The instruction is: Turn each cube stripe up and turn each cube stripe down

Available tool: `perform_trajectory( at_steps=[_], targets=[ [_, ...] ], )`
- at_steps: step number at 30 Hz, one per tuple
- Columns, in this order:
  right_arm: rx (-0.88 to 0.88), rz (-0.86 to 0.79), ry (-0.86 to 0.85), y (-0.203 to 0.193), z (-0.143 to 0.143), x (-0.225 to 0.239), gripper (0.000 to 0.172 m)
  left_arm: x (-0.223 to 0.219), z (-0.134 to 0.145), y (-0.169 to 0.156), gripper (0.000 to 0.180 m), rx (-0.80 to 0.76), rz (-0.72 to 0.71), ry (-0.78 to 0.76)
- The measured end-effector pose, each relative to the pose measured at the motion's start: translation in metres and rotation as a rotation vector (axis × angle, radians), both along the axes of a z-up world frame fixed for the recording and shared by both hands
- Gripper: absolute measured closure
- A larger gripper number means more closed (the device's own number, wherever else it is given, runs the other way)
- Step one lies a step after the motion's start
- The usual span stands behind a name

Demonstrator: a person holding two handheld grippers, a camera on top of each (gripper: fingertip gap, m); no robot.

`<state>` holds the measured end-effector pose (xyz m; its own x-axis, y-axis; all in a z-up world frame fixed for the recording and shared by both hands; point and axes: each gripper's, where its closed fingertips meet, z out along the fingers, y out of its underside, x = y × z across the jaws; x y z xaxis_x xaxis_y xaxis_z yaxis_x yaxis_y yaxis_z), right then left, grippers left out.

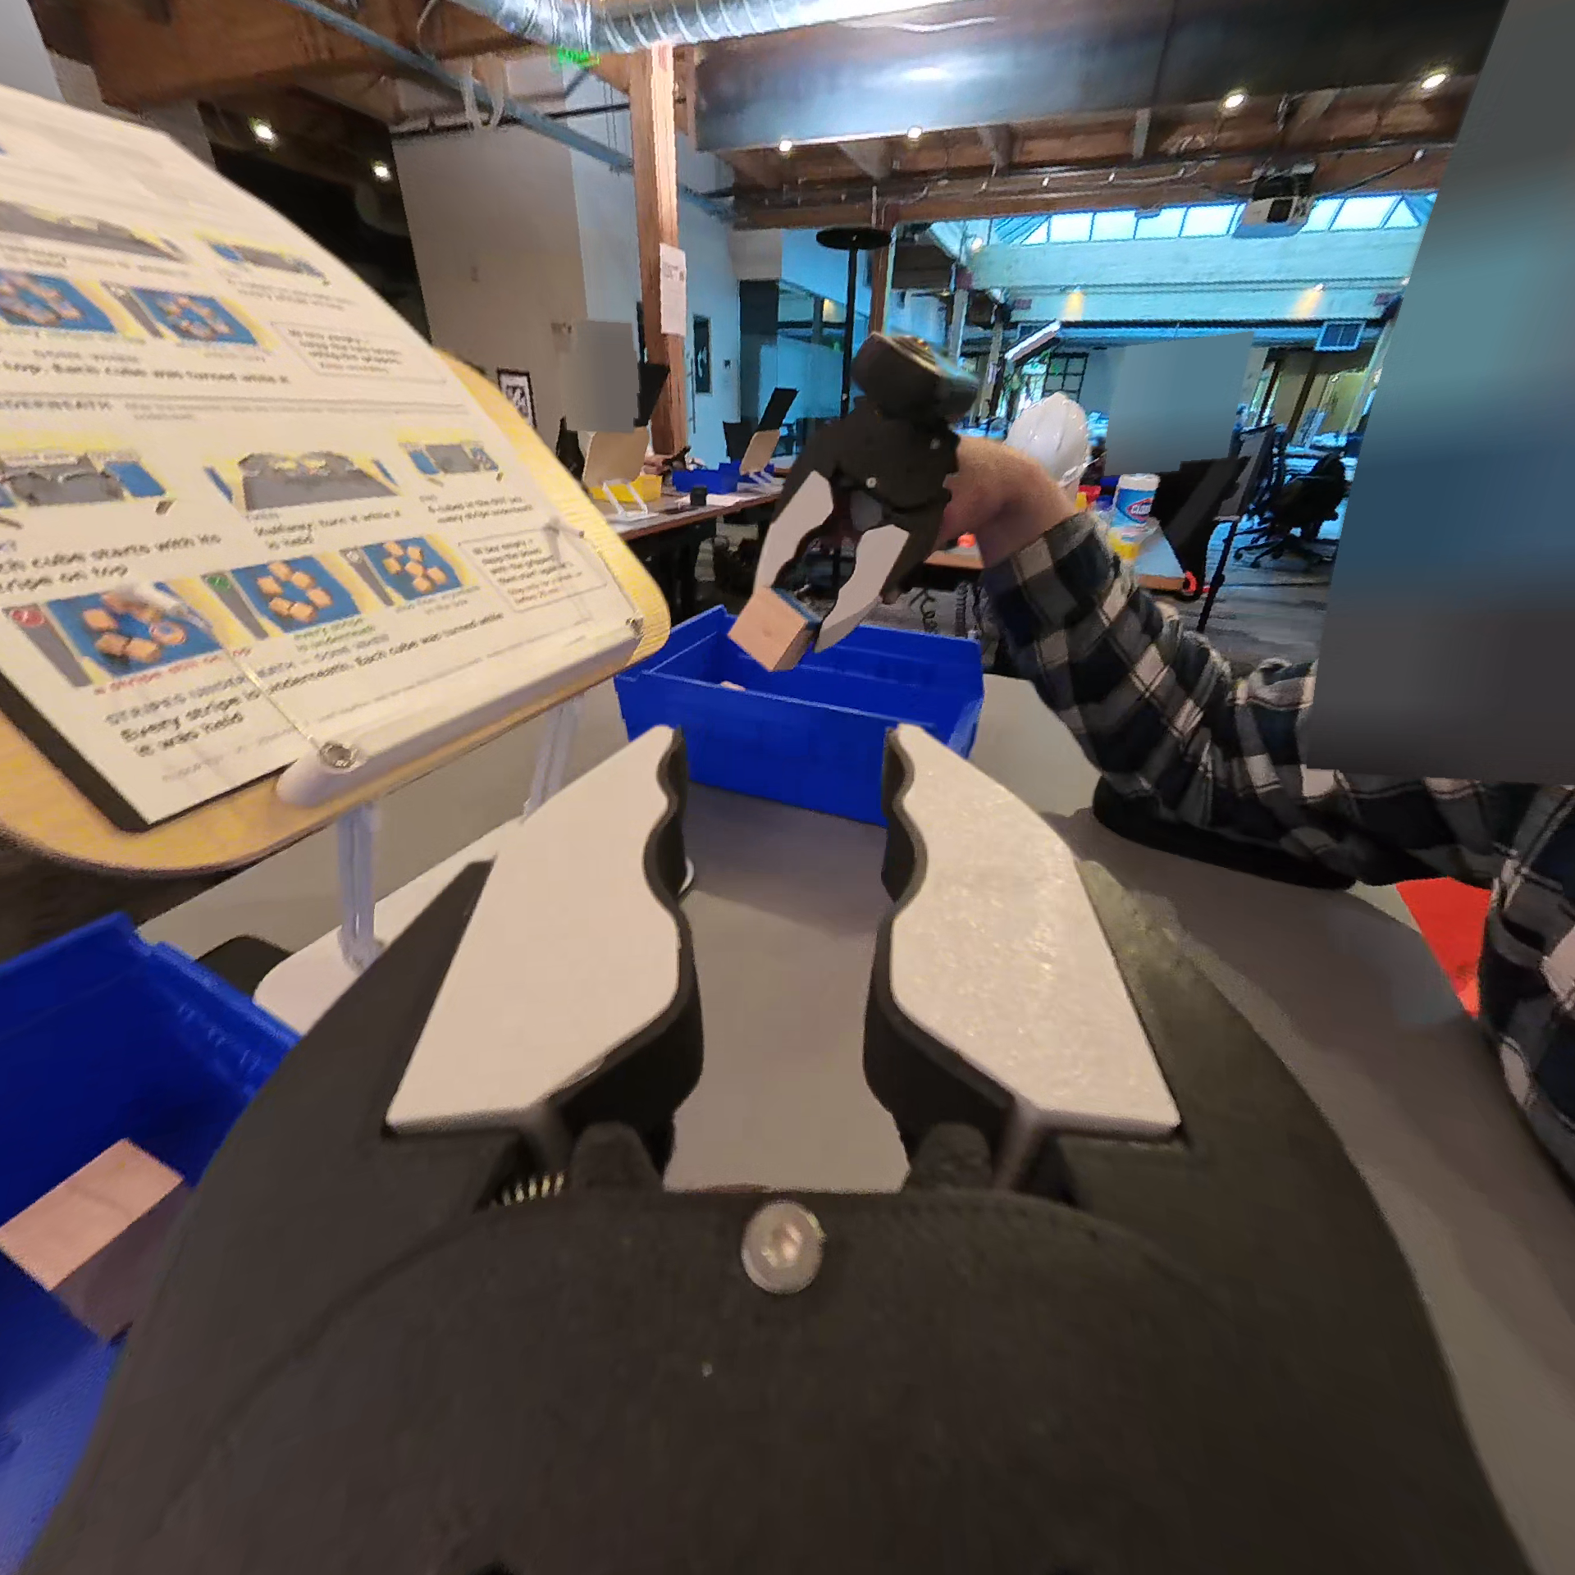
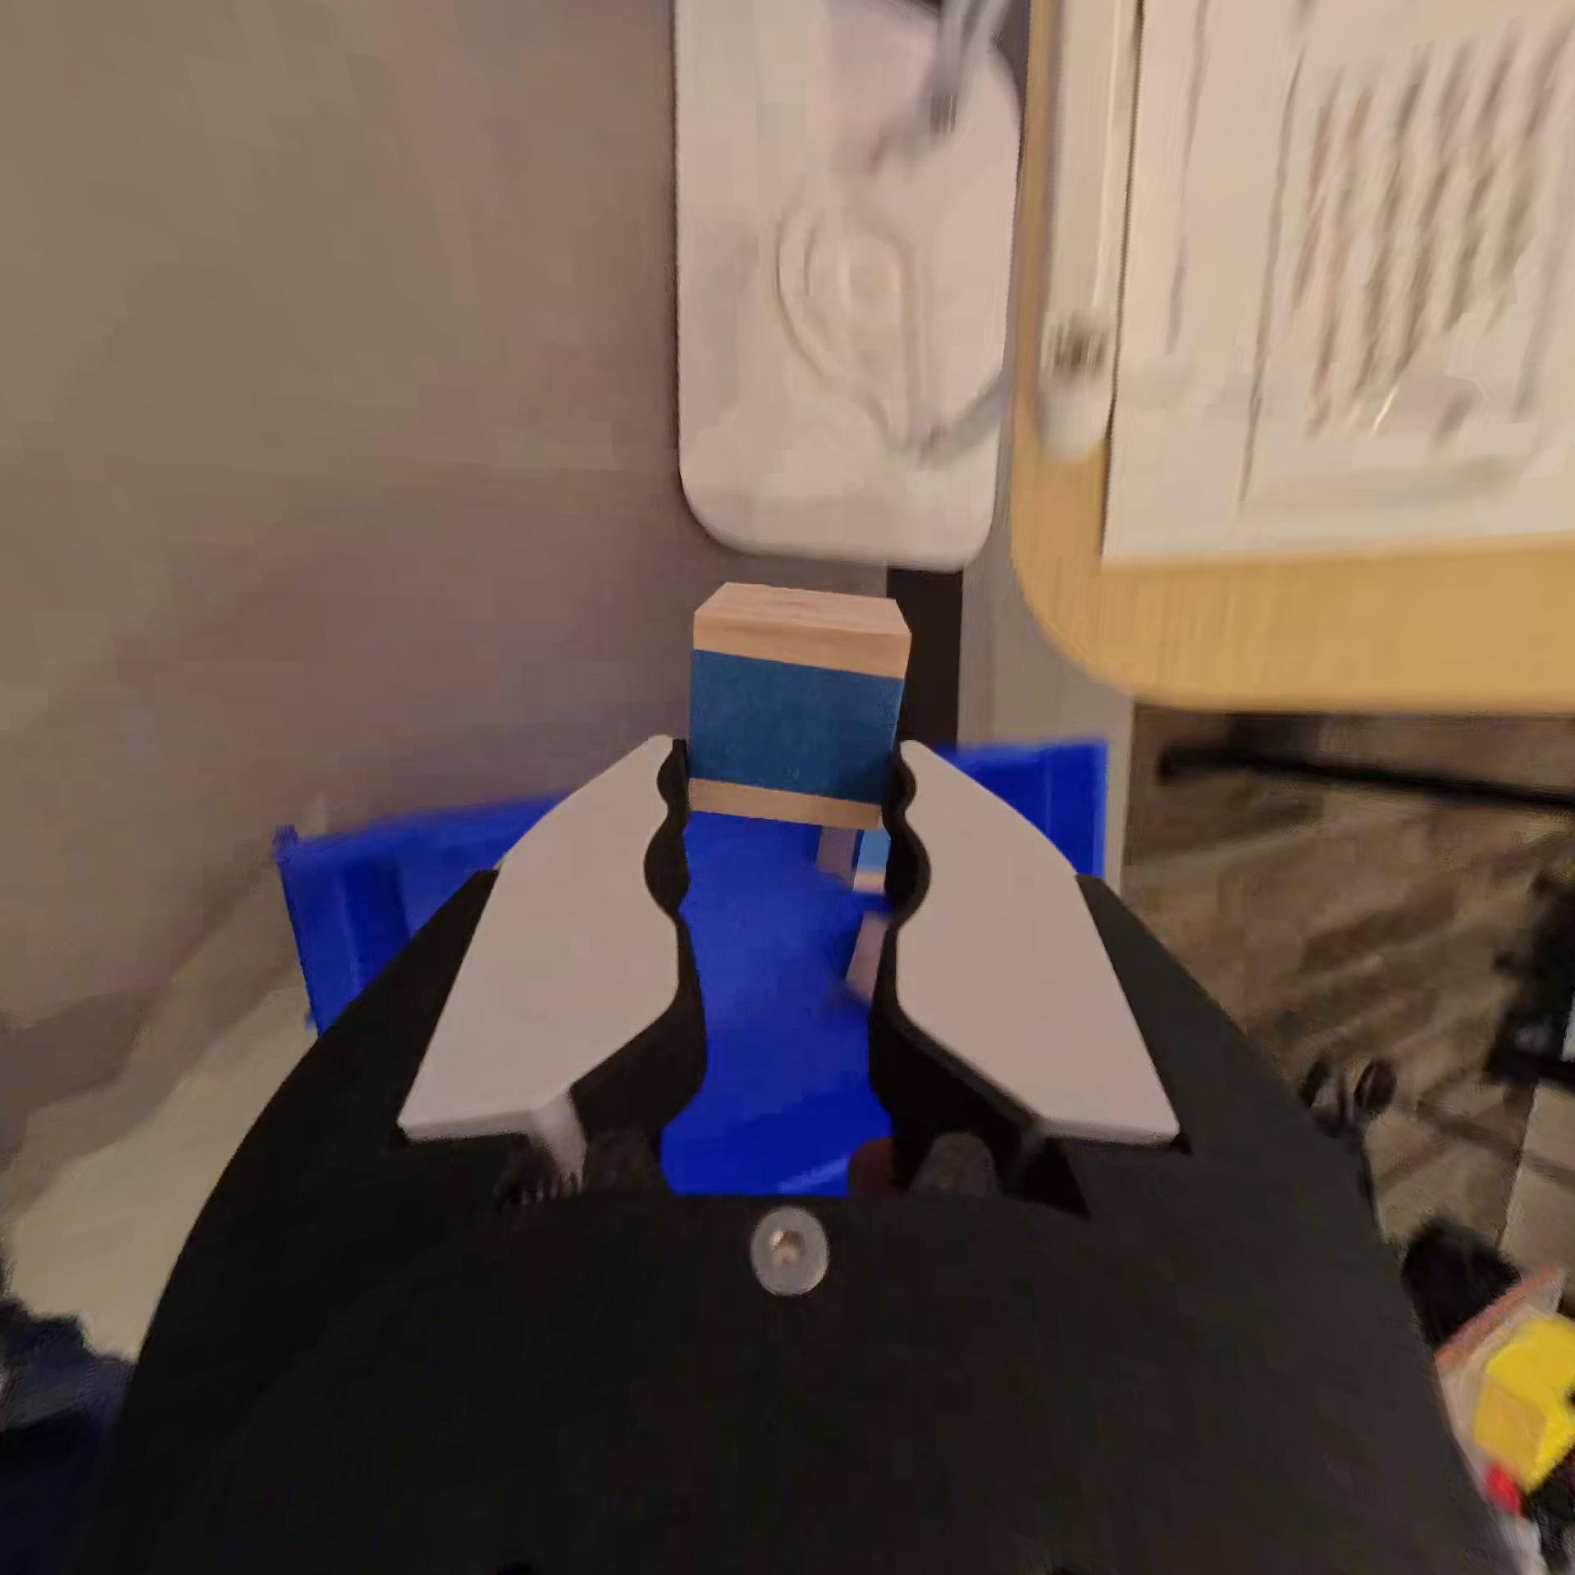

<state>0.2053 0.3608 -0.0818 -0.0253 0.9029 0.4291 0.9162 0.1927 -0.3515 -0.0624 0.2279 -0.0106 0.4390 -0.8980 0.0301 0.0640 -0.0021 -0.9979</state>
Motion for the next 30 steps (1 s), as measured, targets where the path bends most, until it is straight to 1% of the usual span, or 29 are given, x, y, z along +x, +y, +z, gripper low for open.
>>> perform_trajectory(
  at_steps=[3, 7, 10, 12, 19, 22, 24, 26, 28, 30],
  targets=[
    [-0.097, -0.123, -0.160, 0.015, -0.034, 0.049, 0.127, -0.008, -0.012, 0.007, 0.138, -0.016, 0.038, 0.049],
    [-0.255, -0.226, -0.315, 0.021, -0.078, 0.092, 0.127, -0.012, -0.024, 0.012, 0.138, -0.054, 0.041, 0.078],
    [-0.337, -0.226, -0.353, 0.020, -0.100, 0.098, 0.127, -0.014, -0.028, 0.013, 0.139, -0.054, 0.047, 0.094],
    [-0.350, -0.244, -0.416, 0.021, -0.109, 0.104, 0.127, -0.015, -0.029, 0.014, 0.139, -0.054, 0.049, 0.098],
    [-0.331, -0.240, -0.555, 0.020, -0.124, 0.105, 0.127, -0.020, -0.036, 0.016, 0.139, -0.071, 0.049, 0.112],
    [-0.340, -0.250, -0.575, 0.022, -0.132, 0.098, 0.127, -0.023, -0.039, 0.016, 0.139, -0.078, 0.052, 0.114],
    [-0.338, -0.260, -0.580, 0.023, -0.133, 0.095, 0.121, -0.026, -0.040, 0.017, 0.139, -0.079, 0.062, 0.125],
    [-0.306, -0.278, -0.569, 0.026, -0.125, 0.095, 0.118, -0.031, -0.041, 0.020, 0.138, -0.078, 0.079, 0.141],
    [-0.270, -0.286, -0.521, 0.028, -0.112, 0.092, 0.116, -0.040, -0.042, 0.027, 0.138, -0.081, 0.120, 0.173],
    [-0.211, -0.298, -0.466, 0.032, -0.094, 0.090, 0.120, -0.051, -0.044, 0.039, 0.137, -0.077, 0.166, 0.232]
  ],
)
